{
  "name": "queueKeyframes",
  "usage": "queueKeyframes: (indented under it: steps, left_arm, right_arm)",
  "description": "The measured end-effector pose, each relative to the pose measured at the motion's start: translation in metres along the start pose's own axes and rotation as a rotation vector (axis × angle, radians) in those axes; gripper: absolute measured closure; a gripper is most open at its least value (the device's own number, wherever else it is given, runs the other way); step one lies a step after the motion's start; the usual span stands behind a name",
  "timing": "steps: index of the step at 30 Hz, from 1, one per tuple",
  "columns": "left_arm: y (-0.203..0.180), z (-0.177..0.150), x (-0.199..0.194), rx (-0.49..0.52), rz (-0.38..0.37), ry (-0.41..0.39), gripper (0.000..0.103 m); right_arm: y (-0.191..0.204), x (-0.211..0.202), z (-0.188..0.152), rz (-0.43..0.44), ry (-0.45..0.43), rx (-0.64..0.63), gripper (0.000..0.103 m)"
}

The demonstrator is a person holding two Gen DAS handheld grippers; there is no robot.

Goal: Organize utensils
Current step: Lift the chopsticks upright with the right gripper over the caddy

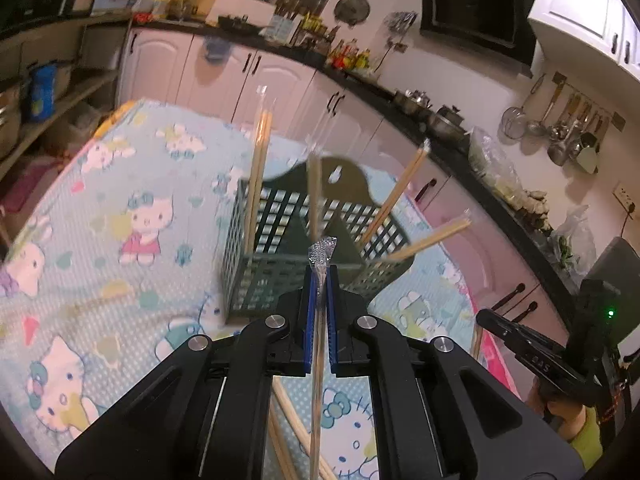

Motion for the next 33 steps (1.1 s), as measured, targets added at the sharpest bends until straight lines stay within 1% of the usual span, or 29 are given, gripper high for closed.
queueKeyframes:
  steps: [10, 16, 19, 21, 25, 28, 33]
  left_arm:
    - [-0.011, 0.041, -0.029, 0.05, -0.005, -0.104, 0.102]
    - [-0.014, 0.068, -0.047, 0.086, 0.03, -0.19, 0.102]
    - [-0.015, 0.085, -0.056, 0.106, 0.063, -0.24, 0.102]
    - [-0.015, 0.092, -0.059, 0.111, 0.07, -0.255, 0.102]
    - [-0.015, 0.107, -0.06, 0.134, 0.103, -0.29, 0.102]
    - [-0.015, 0.115, -0.061, 0.137, 0.105, -0.311, 0.102]
    - [-0.011, 0.13, -0.06, 0.142, 0.131, -0.352, 0.102]
  right_arm:
    - [0.046, -0.032, 0.038, 0.086, -0.133, -0.079, 0.097]
    - [0.07, -0.043, 0.066, 0.121, -0.223, -0.113, 0.097]
    - [0.081, -0.045, 0.076, 0.137, -0.264, -0.127, 0.097]
    - [0.088, -0.045, 0.084, 0.141, -0.288, -0.137, 0.097]
    - [0.098, -0.042, 0.096, 0.157, -0.315, -0.148, 0.097]
    - [0.106, -0.039, 0.105, 0.164, -0.328, -0.156, 0.097]
    - [0.118, -0.035, 0.12, 0.177, -0.354, -0.173, 0.097]
Point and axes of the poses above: each gripper's, at about its wrist camera, not at the fingertips, and x roughly the way its jaws point, y to its left, z to its top, the point moved 4 cm from there along x, roughly the way its jaws point, and after that the axes turned 9 degrees about x, right-handed, at the moved point
